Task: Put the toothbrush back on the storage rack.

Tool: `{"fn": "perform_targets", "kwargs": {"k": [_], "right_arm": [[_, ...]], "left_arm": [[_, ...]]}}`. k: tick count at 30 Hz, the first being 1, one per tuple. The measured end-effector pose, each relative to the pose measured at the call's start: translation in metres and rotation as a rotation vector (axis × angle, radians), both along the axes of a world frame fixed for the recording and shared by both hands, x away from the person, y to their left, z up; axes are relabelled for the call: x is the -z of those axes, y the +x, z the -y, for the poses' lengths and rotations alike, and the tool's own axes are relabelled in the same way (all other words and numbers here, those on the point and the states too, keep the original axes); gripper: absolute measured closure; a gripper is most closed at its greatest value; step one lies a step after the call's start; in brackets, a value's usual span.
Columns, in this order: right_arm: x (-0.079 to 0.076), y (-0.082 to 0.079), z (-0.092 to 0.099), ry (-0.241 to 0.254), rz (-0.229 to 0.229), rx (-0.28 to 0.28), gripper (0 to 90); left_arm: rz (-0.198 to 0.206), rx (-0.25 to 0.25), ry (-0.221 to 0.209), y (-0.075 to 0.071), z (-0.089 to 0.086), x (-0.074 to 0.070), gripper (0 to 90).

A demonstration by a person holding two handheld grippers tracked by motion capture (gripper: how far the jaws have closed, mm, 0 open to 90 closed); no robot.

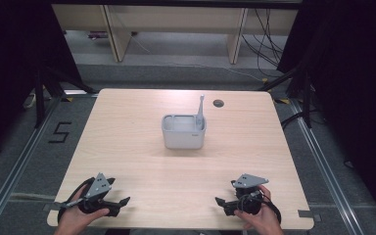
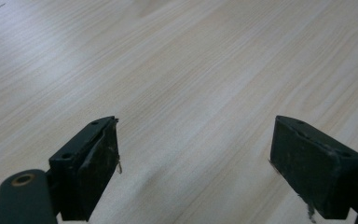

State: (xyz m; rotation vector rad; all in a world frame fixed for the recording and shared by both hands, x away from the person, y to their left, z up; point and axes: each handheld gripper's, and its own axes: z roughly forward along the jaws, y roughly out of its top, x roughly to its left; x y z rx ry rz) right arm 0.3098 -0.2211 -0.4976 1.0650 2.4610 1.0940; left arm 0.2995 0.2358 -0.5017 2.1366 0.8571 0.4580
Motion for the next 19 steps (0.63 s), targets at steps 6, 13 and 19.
{"fn": "perform_targets", "kwargs": {"k": [6, 13, 19], "right_arm": [[-0.0005, -0.0004, -0.0007, 0.002, -0.02, 0.006, 16.3], [0.0005, -0.0009, -0.0014, 0.003, -0.024, 0.013, 16.3], [0.0002, 0.0007, 0.0006, -0.007, -0.002, 0.007, 16.4]], "left_arm": [[0.004, -0.005, 0.003, -0.0006, -0.0001, -0.0003, 15.0], [0.003, -0.004, 0.002, -0.0006, 0.0, -0.0004, 15.0], [0.004, 0.0, 0.001, -0.0002, 0.0002, -0.0003, 15.0]]}}
